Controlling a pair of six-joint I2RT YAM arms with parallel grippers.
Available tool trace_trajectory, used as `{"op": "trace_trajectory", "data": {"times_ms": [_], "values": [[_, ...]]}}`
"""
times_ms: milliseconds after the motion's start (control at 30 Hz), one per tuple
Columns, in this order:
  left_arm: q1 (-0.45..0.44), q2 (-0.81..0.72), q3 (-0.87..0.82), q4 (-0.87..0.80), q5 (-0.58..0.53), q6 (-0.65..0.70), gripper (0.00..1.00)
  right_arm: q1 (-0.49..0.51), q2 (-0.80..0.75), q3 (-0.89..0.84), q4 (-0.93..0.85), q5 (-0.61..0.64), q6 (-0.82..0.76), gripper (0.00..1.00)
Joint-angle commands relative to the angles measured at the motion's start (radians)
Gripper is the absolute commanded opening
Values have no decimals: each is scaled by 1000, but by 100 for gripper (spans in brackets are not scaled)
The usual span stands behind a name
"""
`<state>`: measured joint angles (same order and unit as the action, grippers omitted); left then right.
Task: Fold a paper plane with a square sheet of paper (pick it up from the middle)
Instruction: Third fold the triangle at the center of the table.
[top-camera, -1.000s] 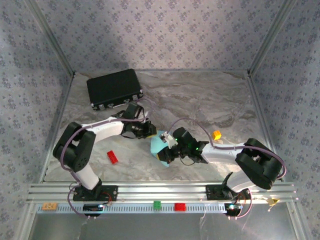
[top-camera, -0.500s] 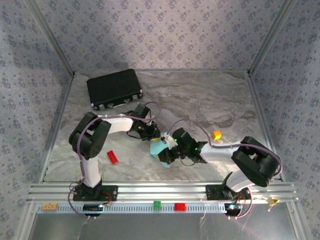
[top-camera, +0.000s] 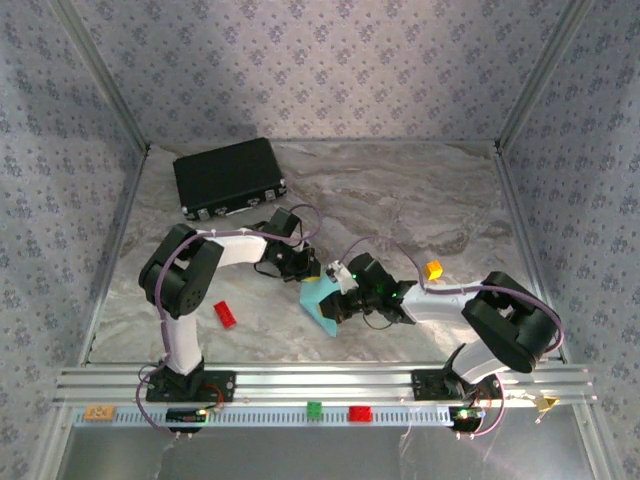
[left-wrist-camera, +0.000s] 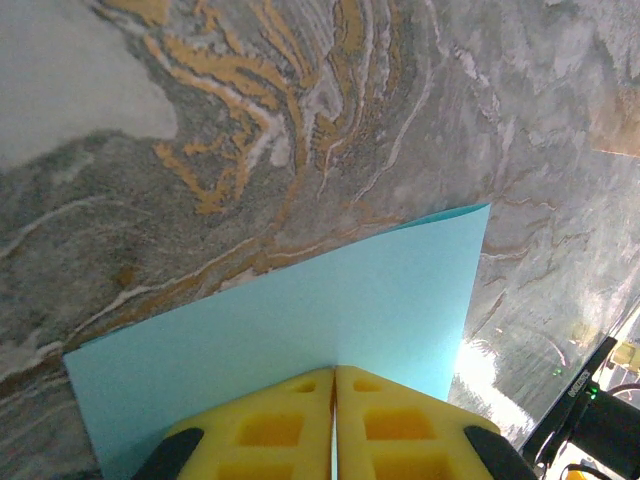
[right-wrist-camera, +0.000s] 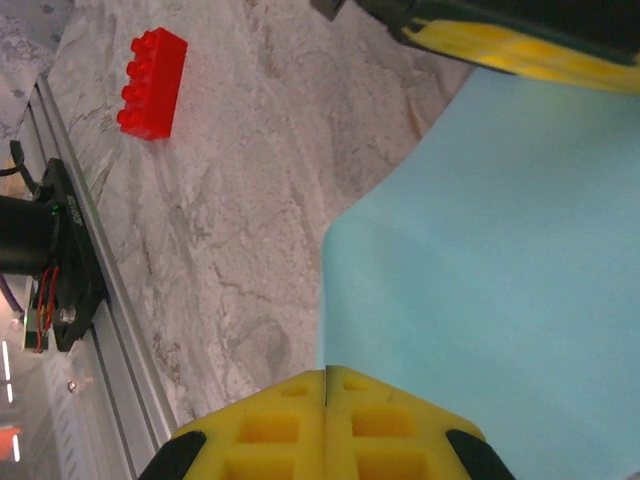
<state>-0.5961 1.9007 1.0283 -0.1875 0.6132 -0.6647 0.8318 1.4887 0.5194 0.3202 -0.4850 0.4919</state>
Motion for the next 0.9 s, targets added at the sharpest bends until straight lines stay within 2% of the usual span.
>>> {"op": "trace_trajectory", "data": {"times_ms": [0, 867], "values": [[-2, 15, -11, -35, -33, 19, 9, -12, -1, -9, -29, 27, 17, 4], [-2, -19, -24, -36, -58, 4, 8, -30, -11, 13, -144, 152, 27, 3]]}}
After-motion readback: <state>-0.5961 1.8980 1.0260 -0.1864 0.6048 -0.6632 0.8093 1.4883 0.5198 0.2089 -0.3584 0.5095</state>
